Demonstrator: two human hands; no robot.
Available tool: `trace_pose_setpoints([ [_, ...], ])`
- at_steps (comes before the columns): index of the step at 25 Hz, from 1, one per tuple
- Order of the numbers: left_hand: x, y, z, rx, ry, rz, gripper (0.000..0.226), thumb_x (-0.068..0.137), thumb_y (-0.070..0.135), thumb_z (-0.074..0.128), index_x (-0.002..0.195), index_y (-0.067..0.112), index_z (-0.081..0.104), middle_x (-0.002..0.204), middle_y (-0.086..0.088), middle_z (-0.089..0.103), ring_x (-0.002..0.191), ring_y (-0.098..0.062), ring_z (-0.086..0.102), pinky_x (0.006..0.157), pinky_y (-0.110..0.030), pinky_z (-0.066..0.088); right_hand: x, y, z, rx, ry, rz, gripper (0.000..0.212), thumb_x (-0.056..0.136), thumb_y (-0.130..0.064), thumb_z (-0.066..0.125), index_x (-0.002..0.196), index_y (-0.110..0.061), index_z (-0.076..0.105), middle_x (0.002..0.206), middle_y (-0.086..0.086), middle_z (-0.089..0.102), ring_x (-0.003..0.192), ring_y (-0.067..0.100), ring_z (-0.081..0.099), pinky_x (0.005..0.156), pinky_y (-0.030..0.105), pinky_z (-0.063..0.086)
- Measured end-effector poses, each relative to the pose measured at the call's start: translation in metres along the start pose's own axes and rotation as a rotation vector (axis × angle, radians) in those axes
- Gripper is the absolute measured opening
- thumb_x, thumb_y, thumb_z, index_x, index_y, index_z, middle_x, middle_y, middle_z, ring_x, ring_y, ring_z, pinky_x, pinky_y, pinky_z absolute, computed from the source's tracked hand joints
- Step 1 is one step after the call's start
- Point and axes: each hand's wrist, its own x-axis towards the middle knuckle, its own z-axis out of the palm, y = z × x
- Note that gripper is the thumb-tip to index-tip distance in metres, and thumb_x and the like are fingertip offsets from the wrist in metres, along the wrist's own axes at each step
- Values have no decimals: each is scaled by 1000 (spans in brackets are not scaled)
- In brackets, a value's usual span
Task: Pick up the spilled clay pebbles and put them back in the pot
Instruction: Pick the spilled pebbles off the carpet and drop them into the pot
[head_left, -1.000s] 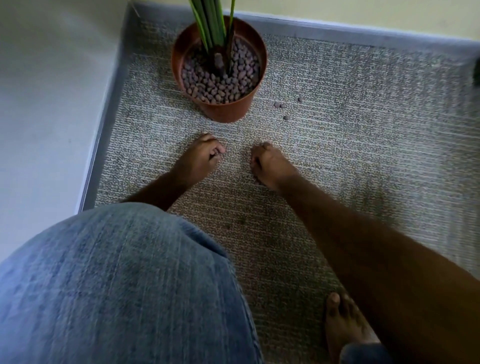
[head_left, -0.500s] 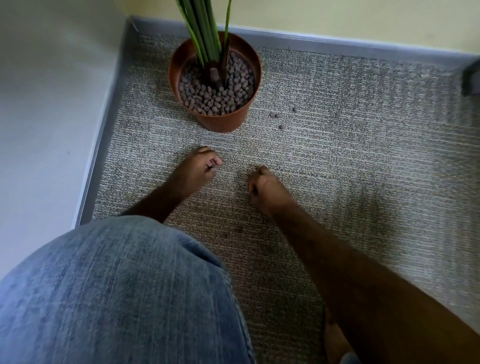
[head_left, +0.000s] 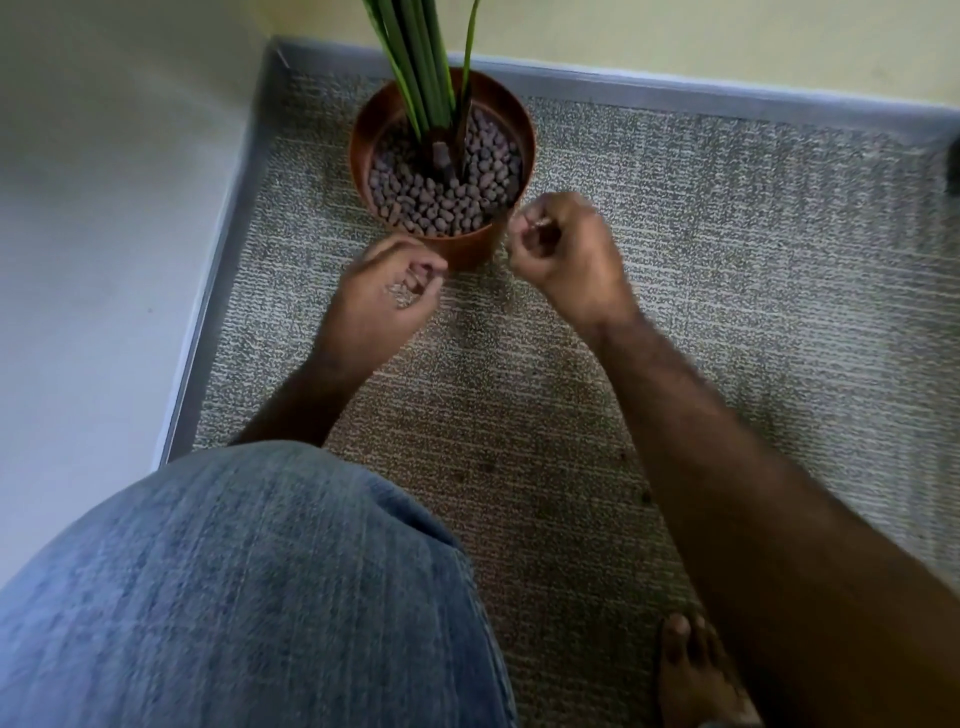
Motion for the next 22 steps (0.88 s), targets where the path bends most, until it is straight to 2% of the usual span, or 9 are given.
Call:
trace_pose_setpoints([
  [2,21,5,-13,-49,91,-111,28,91,20,75,116,27,65,111,6,69,92,0,66,77,-11,54,25,-28,2,-81,5,-193,13,81,-9,71,93,-11,68,104,2,62,92,17,64,85,28,56],
  [5,54,10,-28,-105,129,-196,45,90,17,73,130,31,58,117,8,68,103,-1,65,85,-15,55,51,-54,9,-301,-163,-349,20,80,-8,64,100,-8,68,108,3,65,100,16,60,85,21,45],
  [7,64,11,-31,-34,99,-176,49,90,18,71,135,27,56,124,6,66,107,-4,63,86,-15,52,56,-55,10,-412,-228,-338,26,84,-4,59,108,-9,67,118,6,67,110,19,61,88,19,42],
  [10,42,11,-22,66,55,-83,34,93,24,68,125,27,59,113,5,61,91,-3,57,75,-8,46,37,-39,3,-293,-103,-281,25,87,-3,56,108,-12,67,116,2,66,107,15,61,89,20,48],
  [13,-8,6,6,23,-222,-94,21,94,33,67,114,32,61,98,11,61,82,1,56,68,-8,45,0,3,-3,-235,-60,-151,9,96,-14,56,102,-13,62,104,2,63,92,15,60,80,29,56],
  [17,-70,-12,41,81,-809,7,28,87,52,71,109,39,61,89,22,57,76,3,56,68,-19,44,-59,74,-20,-380,-287,198,9,95,-20,56,91,-13,60,86,9,68,79,25,65,72,44,56],
  [18,-83,-17,45,133,-879,59,37,84,59,71,111,37,60,88,22,56,77,3,54,68,-18,42,-71,88,-28,-470,-353,270,7,92,-19,59,88,-13,61,84,10,69,80,29,67,73,44,57],
  [20,-110,-25,47,251,-883,130,61,80,78,61,125,38,54,94,23,63,85,-2,60,73,-15,48,-88,107,-43,-613,-449,399,8,86,-19,67,82,-15,61,84,11,70,85,32,69,75,41,56],
  [22,-137,-30,50,382,-826,222,77,83,90,40,138,36,43,113,11,70,98,-17,66,86,-31,57,-96,115,-52,-709,-516,480,24,83,-28,73,71,-21,54,85,7,69,91,29,69,72,31,50],
])
